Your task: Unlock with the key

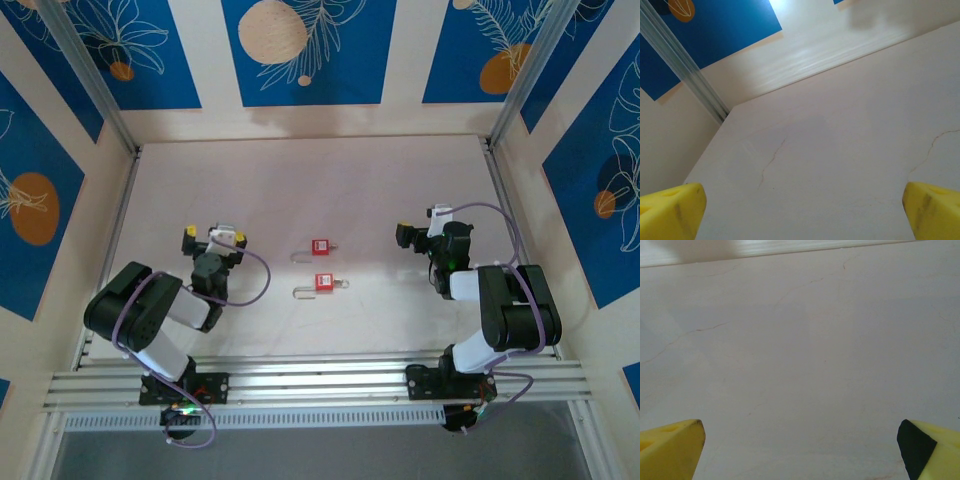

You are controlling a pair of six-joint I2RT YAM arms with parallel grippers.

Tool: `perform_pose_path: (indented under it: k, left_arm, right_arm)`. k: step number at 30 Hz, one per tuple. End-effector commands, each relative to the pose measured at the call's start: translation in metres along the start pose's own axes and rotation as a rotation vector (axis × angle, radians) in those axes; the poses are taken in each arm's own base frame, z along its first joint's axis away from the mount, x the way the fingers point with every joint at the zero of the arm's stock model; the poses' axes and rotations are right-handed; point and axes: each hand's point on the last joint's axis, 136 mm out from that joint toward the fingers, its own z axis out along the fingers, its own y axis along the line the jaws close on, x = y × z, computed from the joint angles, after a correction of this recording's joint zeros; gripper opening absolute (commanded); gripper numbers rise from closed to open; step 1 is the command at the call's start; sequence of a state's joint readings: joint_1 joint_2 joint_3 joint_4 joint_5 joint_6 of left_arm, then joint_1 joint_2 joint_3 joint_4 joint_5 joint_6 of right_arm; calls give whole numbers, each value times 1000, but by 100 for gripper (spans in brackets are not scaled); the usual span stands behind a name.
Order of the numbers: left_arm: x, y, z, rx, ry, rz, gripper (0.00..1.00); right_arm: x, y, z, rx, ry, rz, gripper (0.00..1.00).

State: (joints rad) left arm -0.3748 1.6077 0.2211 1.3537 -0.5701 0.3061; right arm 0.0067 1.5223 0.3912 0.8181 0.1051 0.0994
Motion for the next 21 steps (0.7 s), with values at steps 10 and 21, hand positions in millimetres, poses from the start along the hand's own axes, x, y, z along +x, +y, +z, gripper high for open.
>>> perform_pose_path:
  k: [10, 21]
  left_arm:
    - [-2, 10, 4, 4, -11, -71, 100]
    - [26, 14, 35, 131, 143, -215, 100]
  right_arm:
    - [-9, -2, 3, 16, -21, -1, 99]
    - [-10, -2, 3, 16, -22, -3, 99]
